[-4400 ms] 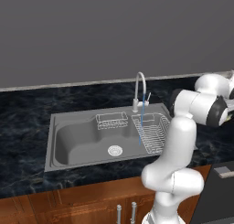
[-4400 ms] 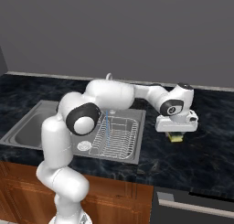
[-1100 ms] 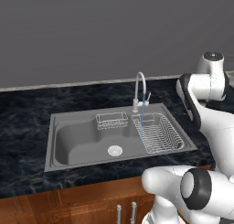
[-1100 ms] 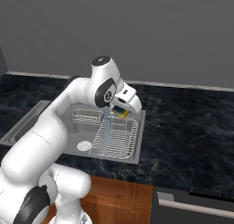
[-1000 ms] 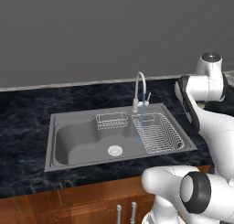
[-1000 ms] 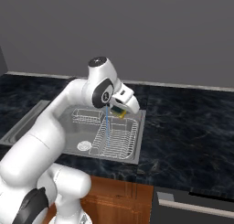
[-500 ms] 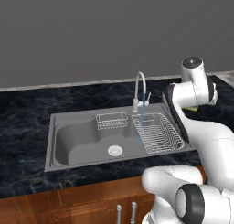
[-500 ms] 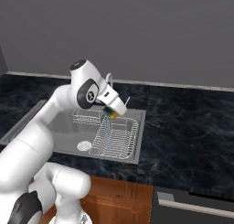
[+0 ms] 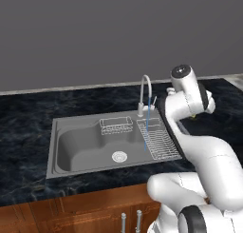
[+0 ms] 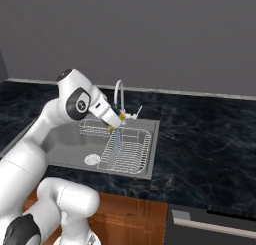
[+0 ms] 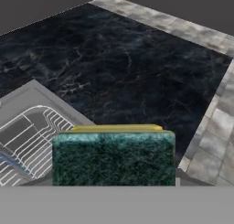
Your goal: Soak the sponge with water for a few seconds and then drop it inside the sink.
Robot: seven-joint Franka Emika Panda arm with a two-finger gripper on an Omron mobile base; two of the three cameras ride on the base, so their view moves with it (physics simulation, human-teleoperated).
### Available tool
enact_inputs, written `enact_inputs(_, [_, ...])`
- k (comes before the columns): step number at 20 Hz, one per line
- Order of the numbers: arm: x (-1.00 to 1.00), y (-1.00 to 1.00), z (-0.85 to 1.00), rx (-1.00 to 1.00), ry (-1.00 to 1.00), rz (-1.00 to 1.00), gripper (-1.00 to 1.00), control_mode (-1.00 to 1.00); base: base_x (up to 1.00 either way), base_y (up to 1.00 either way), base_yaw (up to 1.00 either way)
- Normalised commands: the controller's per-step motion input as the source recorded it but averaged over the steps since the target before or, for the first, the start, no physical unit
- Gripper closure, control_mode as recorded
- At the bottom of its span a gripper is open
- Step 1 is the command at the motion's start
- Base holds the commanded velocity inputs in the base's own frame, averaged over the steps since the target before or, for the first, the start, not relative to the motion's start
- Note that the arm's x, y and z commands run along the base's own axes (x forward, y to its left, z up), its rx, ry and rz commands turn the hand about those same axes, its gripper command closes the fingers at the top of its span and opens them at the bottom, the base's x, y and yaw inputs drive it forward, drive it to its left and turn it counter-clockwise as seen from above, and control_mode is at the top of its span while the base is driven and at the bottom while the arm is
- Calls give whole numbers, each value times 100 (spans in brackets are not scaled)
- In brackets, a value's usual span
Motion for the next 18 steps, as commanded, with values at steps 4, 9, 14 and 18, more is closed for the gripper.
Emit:
enact_inputs(4, [-15, 32, 0, -2, -12, -10, 100, -100, 0, 0, 0])
enact_inputs(9, [-23, 33, 0, -1, -12, -9, 100, -100, 0, 0, 0])
enact_inputs(14, [-31, 33, 0, -1, -12, -7, 100, -100, 0, 0, 0])
enact_inputs(18, [-20, 26, 0, -1, -10, -4, 100, -100, 0, 0, 0])
